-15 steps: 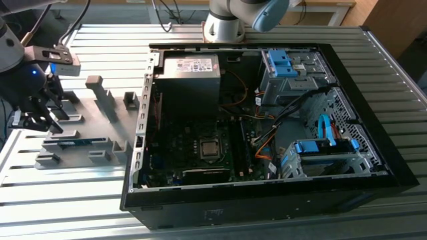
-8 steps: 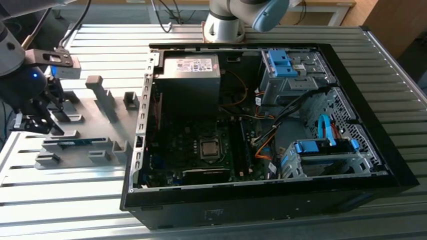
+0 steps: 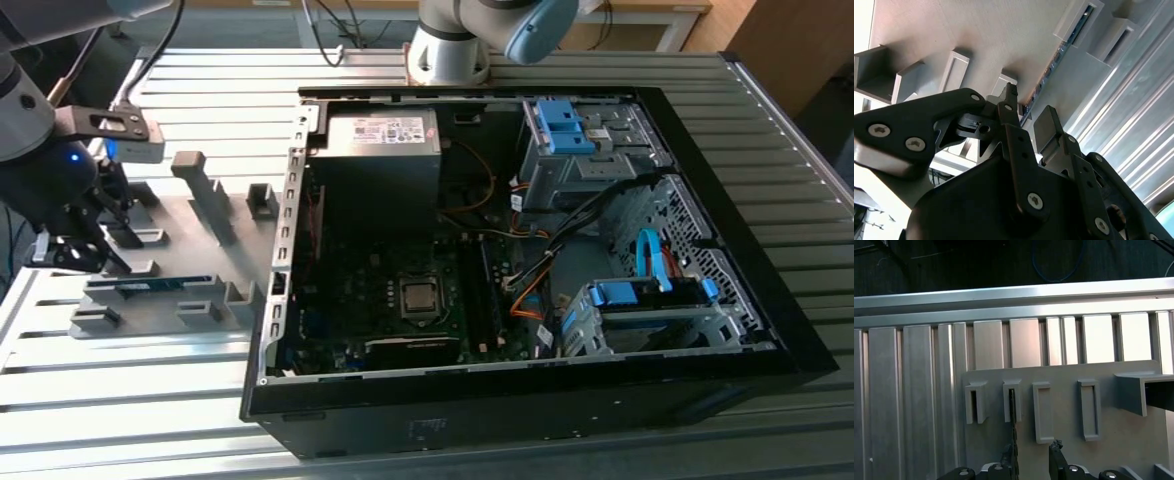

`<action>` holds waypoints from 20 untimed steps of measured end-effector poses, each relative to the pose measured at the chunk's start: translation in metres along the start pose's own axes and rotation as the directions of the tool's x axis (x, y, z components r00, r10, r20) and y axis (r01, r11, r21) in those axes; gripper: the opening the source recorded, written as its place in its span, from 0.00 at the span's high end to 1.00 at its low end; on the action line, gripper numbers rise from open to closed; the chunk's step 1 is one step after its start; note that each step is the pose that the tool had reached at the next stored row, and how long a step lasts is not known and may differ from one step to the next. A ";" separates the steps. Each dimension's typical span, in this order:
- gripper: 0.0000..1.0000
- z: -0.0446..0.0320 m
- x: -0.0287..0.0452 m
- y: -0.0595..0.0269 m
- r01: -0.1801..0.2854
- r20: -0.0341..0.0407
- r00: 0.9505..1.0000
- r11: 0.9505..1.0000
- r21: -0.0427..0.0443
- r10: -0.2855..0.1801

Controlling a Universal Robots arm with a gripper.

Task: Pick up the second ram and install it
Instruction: 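Pick up the second ram and move it above second insertion slot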

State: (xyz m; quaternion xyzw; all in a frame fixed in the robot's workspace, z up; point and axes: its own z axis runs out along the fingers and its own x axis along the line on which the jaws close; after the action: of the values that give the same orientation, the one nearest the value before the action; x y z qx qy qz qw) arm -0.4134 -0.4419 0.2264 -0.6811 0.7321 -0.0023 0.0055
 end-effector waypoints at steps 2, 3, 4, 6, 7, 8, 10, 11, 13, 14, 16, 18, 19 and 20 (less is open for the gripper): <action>0.59 0.0014 0.0002 0.0000 0.000 0.000 1.000 1.000 0.000 0.000; 0.59 0.0019 0.0003 0.0000 0.000 0.000 1.000 1.000 0.000 0.000; 0.59 0.0025 0.0006 0.0000 0.001 0.000 1.000 1.000 0.000 -0.001; 0.59 0.0038 0.0011 -0.0001 0.001 0.000 1.000 1.000 0.000 -0.001; 0.59 0.0044 0.0013 -0.0001 0.001 0.000 1.000 1.000 0.000 -0.001; 0.59 0.0051 0.0016 -0.0001 0.001 0.000 1.000 1.000 0.001 -0.001; 0.59 0.0068 0.0020 -0.0001 0.001 0.000 1.000 1.000 0.002 -0.001; 0.59 0.0077 0.0022 -0.0001 0.002 0.000 1.000 1.000 0.002 -0.002; 0.59 0.0094 0.0026 -0.0001 0.002 0.000 1.000 1.000 0.002 -0.002; 0.59 0.0102 0.0027 -0.0001 0.002 0.000 1.000 1.000 0.002 -0.002; 0.59 0.0118 0.0030 -0.0001 0.002 0.000 1.000 1.000 0.002 -0.002; 0.59 0.0132 0.0032 -0.0001 0.002 0.000 1.000 1.000 0.004 -0.002; 0.59 0.0138 0.0032 -0.0001 0.002 -0.001 1.000 1.000 0.005 -0.002; 0.59 0.0144 0.0032 -0.0001 0.002 0.000 1.000 1.000 0.006 -0.002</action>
State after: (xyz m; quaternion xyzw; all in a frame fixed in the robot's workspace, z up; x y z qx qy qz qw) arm -0.4133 -0.4451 0.2120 -0.6817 0.7316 -0.0045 0.0073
